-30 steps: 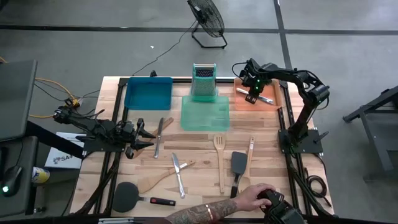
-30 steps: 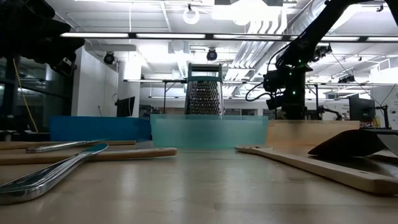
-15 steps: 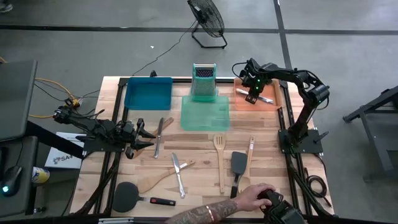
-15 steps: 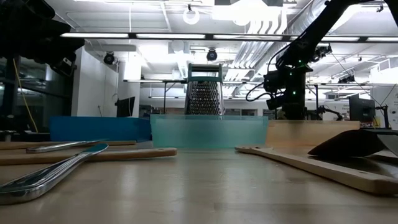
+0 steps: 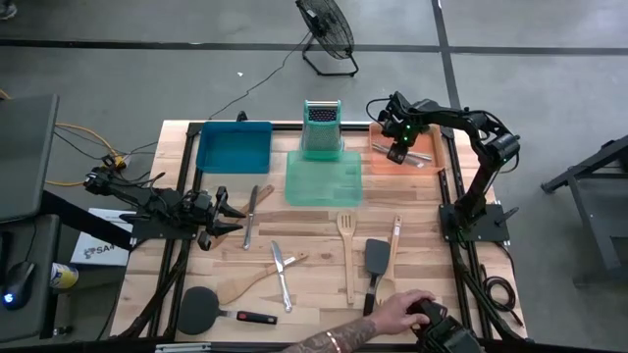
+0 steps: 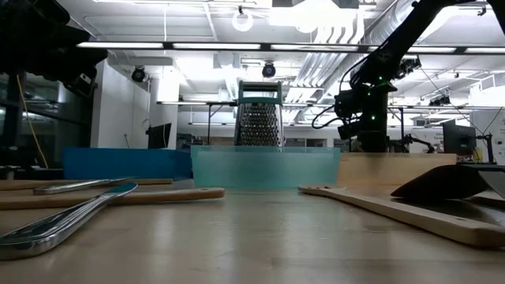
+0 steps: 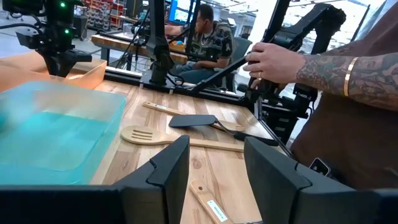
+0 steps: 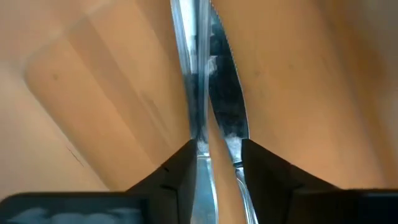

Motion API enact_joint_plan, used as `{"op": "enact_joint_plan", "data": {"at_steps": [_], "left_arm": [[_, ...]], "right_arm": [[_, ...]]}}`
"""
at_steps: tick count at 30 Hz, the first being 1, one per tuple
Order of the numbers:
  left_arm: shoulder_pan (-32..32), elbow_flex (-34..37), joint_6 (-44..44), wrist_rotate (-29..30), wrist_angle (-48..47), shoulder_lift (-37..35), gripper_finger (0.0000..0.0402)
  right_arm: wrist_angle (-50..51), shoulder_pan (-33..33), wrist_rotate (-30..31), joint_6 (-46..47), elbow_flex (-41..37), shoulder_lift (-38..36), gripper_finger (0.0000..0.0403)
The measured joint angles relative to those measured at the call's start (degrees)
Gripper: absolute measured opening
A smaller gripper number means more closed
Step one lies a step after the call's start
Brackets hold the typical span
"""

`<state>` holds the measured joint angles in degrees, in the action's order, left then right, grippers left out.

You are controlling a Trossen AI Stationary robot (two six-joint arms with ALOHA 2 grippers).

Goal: Pick & Place Kitchen Items
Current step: Put the silver knife into the orange bin

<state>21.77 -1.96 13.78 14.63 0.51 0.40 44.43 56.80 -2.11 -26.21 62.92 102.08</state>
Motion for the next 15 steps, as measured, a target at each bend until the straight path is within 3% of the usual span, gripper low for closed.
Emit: {"op": "enact_joint_plan", "data": {"at_steps": [9, 15], "left_arm": [[-0.01, 0.0, 0.01, -0.01, 0.0, 0.0, 0.0152], [0.0, 0.0, 0.02, -0.01, 0.0, 0.0, 0.0152]], "right_arm": [[0.46, 0.0, -0.18, 4.45, 0.0, -5.76, 0.0151], [0.34, -0.45, -7.99, 4.2, 0.0, -12.5, 0.0147]]}}
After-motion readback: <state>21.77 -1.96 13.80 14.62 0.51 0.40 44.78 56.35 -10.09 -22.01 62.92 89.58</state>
